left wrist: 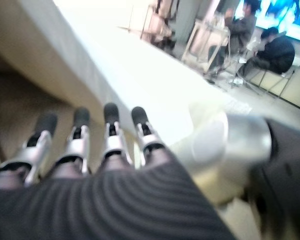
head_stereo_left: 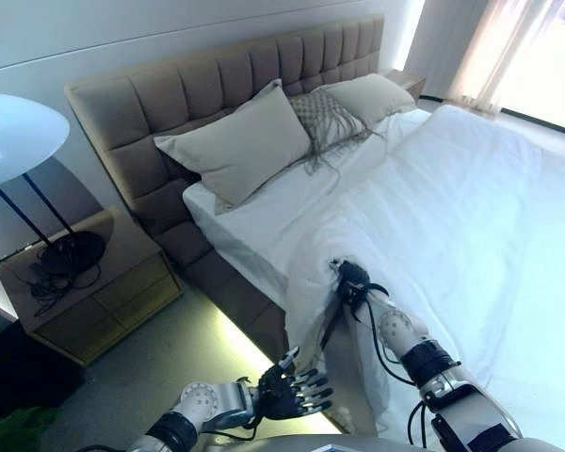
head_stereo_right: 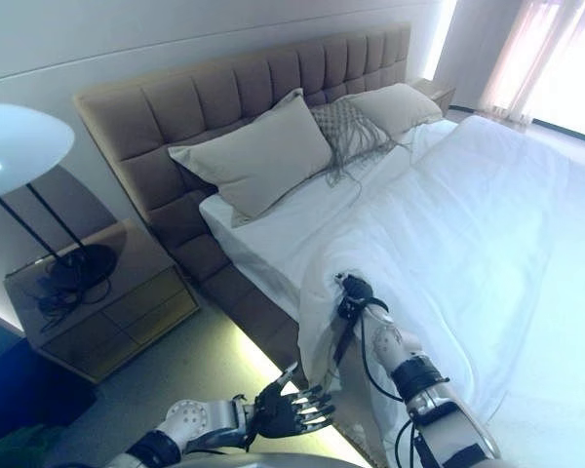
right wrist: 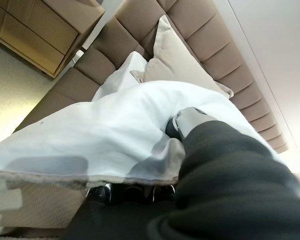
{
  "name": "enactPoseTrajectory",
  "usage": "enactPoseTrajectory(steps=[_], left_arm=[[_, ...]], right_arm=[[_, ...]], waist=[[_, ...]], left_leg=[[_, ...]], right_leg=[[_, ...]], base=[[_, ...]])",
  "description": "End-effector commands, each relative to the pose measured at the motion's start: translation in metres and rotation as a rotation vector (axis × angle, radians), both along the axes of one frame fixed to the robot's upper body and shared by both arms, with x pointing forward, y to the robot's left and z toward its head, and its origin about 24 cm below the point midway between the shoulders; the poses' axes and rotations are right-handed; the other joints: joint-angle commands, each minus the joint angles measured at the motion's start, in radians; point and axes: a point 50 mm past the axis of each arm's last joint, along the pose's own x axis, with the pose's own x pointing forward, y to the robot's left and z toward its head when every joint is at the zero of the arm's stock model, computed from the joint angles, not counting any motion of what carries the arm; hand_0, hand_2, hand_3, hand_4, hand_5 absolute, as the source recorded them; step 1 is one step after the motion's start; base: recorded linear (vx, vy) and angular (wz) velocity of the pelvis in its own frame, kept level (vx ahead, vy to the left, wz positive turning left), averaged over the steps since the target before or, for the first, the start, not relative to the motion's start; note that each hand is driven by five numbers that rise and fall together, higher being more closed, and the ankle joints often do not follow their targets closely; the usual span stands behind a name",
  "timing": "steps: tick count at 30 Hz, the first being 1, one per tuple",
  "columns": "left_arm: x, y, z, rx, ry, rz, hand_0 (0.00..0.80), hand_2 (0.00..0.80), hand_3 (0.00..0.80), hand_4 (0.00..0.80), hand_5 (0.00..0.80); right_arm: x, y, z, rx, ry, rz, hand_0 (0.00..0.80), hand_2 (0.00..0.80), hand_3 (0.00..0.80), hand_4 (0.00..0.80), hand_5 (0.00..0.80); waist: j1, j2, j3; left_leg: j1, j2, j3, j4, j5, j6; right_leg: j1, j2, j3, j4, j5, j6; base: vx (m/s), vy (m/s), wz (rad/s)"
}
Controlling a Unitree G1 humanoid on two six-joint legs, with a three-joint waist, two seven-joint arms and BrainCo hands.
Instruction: Make the bed neatly
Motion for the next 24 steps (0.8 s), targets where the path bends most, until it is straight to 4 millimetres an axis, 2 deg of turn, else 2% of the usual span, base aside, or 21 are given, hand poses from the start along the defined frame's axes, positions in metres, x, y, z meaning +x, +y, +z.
enactPoseTrajectory(steps=[1, 7, 15, 20, 24], left_arm=[[0.02, -0.034, 0.021, -0.136, -0.002, 0.015, 0.0, 0.0, 0.0, 0.0, 0.0], [0.016, -0.05, 0.022, -0.183, 0.115, 0.085, 0.0, 0.0, 0.0, 0.0, 0.0], [0.014, -0.055, 0.016, -0.204, 0.161, 0.155, 0.0, 0.0, 0.0, 0.0, 0.0], [0.026, -0.058, 0.018, -0.201, 0.128, 0.206, 0.0, 0.0, 0.0, 0.0, 0.0], [0.045, -0.053, 0.021, -0.163, 0.113, 0.264, 0.0, 0.0, 0.0, 0.0, 0.0]], right_arm=[[0.021, 0.012, 0.053, 0.095, -0.23, 0.05, 0.8, 0.8, 0.8, 0.8, 0.8], [0.015, 0.019, 0.053, 0.128, -0.248, 0.063, 0.8, 0.8, 0.8, 0.8, 0.8], [0.008, 0.024, 0.062, 0.155, -0.273, 0.062, 0.8, 0.8, 0.8, 0.8, 0.8], [0.004, 0.03, 0.061, 0.168, -0.266, 0.077, 0.8, 0.8, 0.8, 0.8, 0.8], [0.002, 0.04, 0.061, 0.186, -0.254, 0.098, 0.8, 0.8, 0.8, 0.8, 0.8]], waist=[[0.012, 0.003, -0.002], [-0.015, -0.007, 0.007], [-0.033, -0.019, 0.019], [-0.046, -0.019, 0.027], [-0.058, -0.023, 0.028]], left_leg=[[0.031, 0.091, 0.078, 0.092, -0.043, 0.027], [0.047, 0.103, 0.1, 0.082, -0.046, 0.024], [0.045, 0.11, 0.109, 0.073, -0.04, 0.021], [0.05, 0.118, 0.116, 0.065, -0.032, 0.018], [0.072, 0.123, 0.126, 0.054, -0.024, 0.014]], right_leg=[[-0.087, -0.071, 0.016, 0.021, 0.145, 0.007], [-0.089, -0.07, 0.033, 0.016, 0.152, 0.016], [-0.095, -0.075, 0.034, 0.013, 0.162, 0.03], [-0.099, -0.069, 0.041, 0.015, 0.166, 0.031], [-0.085, -0.06, 0.054, 0.009, 0.169, 0.031]], base=[[0.031, -0.032, -0.01], [0.027, -0.024, 0.0], [0.009, -0.013, 0.0], [0.003, -0.008, 0.0], [0.068, -0.041, -0.1]])
